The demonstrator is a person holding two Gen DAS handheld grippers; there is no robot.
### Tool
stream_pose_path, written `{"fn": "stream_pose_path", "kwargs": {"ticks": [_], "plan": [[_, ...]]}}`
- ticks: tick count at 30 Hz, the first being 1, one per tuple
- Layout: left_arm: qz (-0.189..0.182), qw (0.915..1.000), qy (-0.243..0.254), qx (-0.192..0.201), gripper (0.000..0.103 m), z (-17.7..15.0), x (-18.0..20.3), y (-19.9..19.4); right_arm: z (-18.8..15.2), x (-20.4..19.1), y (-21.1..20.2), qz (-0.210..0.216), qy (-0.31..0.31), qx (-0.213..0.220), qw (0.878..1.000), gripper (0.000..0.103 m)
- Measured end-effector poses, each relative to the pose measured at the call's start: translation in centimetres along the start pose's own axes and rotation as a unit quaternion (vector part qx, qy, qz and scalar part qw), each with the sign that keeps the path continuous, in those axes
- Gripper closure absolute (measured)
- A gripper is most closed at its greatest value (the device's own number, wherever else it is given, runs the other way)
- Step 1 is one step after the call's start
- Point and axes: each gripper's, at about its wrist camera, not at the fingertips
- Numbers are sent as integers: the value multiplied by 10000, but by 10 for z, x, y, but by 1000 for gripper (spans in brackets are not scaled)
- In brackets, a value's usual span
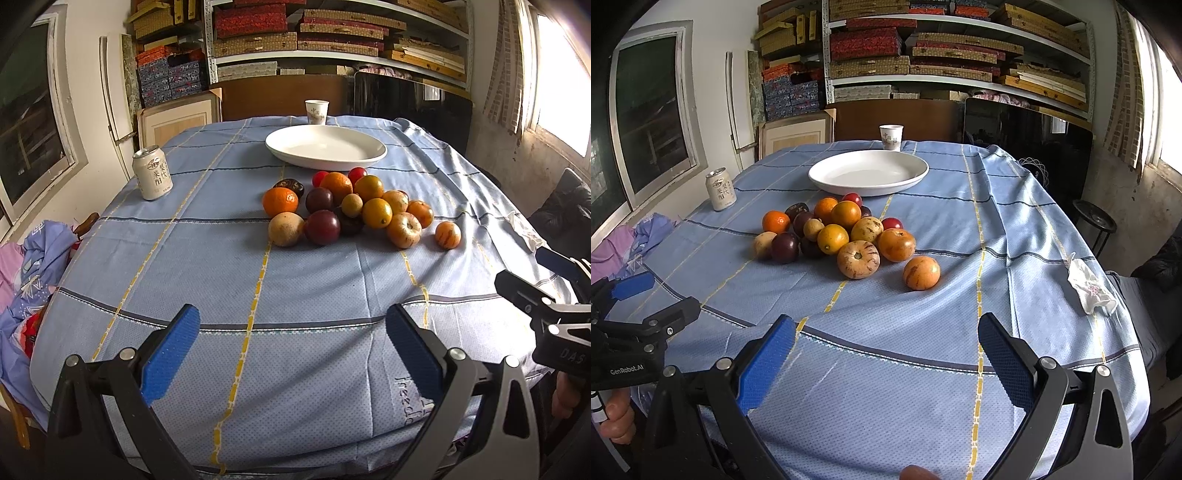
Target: Organize fruits
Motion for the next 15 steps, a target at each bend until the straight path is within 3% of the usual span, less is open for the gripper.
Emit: {"fn": "stream_pose_path", "kwargs": {"ticks": [15], "plan": [[7,10000,-2,-29,4,-3,0,1,-2,-6,-2,35,-29,-12,10000,4]]}}
Point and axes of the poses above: each gripper's, at about its wrist camera, not at the fingertips, and y roughly the way its jaws point, x to its right, z to its top, and after that the axes turned 3 degrees about -y, right-handed
